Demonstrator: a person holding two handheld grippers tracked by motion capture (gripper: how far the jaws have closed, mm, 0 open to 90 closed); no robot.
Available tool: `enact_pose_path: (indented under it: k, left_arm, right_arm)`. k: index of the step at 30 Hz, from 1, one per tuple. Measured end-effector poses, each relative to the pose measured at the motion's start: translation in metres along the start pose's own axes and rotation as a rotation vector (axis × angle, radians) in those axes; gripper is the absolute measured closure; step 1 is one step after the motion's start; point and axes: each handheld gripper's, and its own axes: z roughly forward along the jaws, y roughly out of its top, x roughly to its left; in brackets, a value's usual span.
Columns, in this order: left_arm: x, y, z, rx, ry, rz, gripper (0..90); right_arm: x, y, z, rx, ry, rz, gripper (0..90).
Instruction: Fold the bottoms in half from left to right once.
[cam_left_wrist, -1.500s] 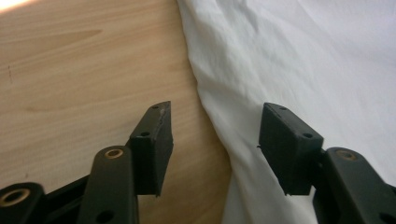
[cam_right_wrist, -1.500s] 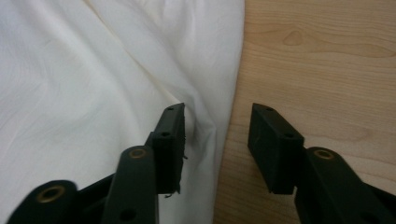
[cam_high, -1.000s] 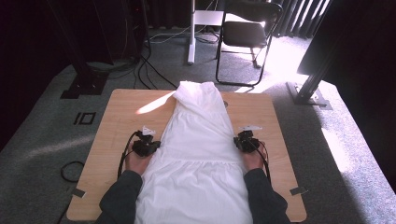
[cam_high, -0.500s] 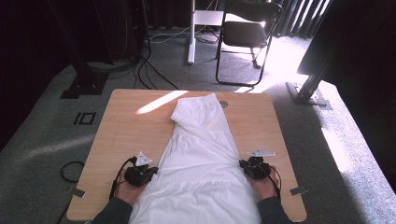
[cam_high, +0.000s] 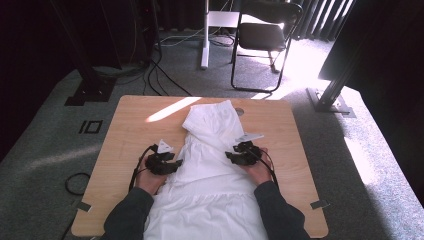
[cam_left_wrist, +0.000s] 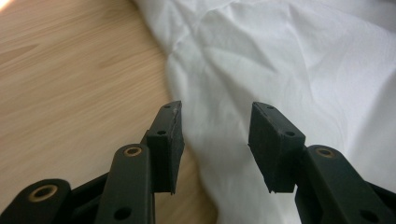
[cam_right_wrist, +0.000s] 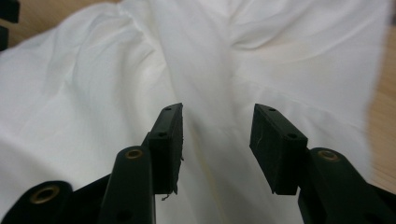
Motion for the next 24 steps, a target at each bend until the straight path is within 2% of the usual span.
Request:
enact_pose_path:
  k: [1,2,3,4,5,6,7,8,9,10,12,14,16,17,19,20,22,24]
  left_arm:
    - [0.000,0.000,0.000,0.000,0.000,0.000,55.0]
    - [-0.003,0.002,0.010,0.024,-0.001,0.011,55.0]
    - [-0.005,0.002,0.014,0.030,-0.005,0.011,54.6]
    - [-0.006,0.001,0.017,0.042,-0.005,0.014,54.5]
    - [-0.007,-0.001,0.019,0.047,0.000,0.014,54.6]
    - [-0.007,-0.003,0.021,0.058,0.001,0.018,54.6]
    - [-0.007,-0.003,0.021,0.058,0.001,0.018,54.9]
    - [-0.006,-0.007,0.023,0.076,0.002,0.019,55.1]
    - [-0.005,-0.008,0.024,0.071,-0.002,0.012,55.6]
    - [-0.005,-0.009,0.024,0.062,-0.004,0.002,55.7]
    - [-0.006,-0.011,0.024,0.054,-0.007,0.000,55.7]
    - [-0.007,-0.010,0.024,0.058,-0.013,0.003,55.3]
    - [-0.006,-0.008,0.024,0.068,-0.021,0.002,53.8]
    - [-0.005,-0.007,0.023,0.066,-0.023,0.000,52.2]
    - [-0.005,-0.007,0.023,0.066,-0.023,0.000,51.5]
    - [0.002,0.005,0.016,0.019,-0.016,-0.020,49.9]
    - [0.008,0.016,0.014,-0.018,-0.009,-0.037,48.2]
    - [0.010,0.023,0.015,-0.027,-0.013,-0.044,46.9]
  right_arm:
    - [0.000,0.000,0.000,0.000,0.000,0.000,53.1]
    - [0.001,0.002,0.009,0.026,-0.010,-0.009,53.3]
    - [0.000,0.005,0.020,0.065,-0.032,-0.020,67.9]
    - [-0.004,0.005,0.021,0.052,-0.036,-0.023,74.9]
    - [-0.009,0.006,0.017,0.018,-0.048,-0.006,80.2]
    - [-0.016,0.006,0.011,-0.024,-0.055,0.040,83.3]
    - [-0.016,0.006,0.011,-0.024,-0.055,0.040,83.3]
    - [-0.036,0.006,-0.005,-0.090,-0.120,0.129,86.5]
    - [-0.043,0.005,-0.008,-0.091,-0.153,0.148,86.9]
    - [-0.051,0.002,-0.009,-0.088,-0.182,0.175,87.0]
    - [-0.067,-0.009,-0.005,-0.057,-0.206,0.233,86.6]
    - [-0.072,-0.017,0.004,-0.008,-0.219,0.263,84.4]
    - [-0.071,-0.025,0.015,0.027,-0.228,0.250,80.7]
    - [-0.070,-0.027,0.015,0.005,-0.223,0.249,78.7]
    - [-0.070,-0.027,0.015,0.006,-0.225,0.262,78.7]
    - [-0.071,-0.026,0.015,0.021,-0.254,0.252,63.7]
    - [-0.074,-0.026,0.014,0.025,-0.250,0.269,59.7]
    - [-0.075,-0.026,0.014,0.025,-0.252,0.279,57.2]
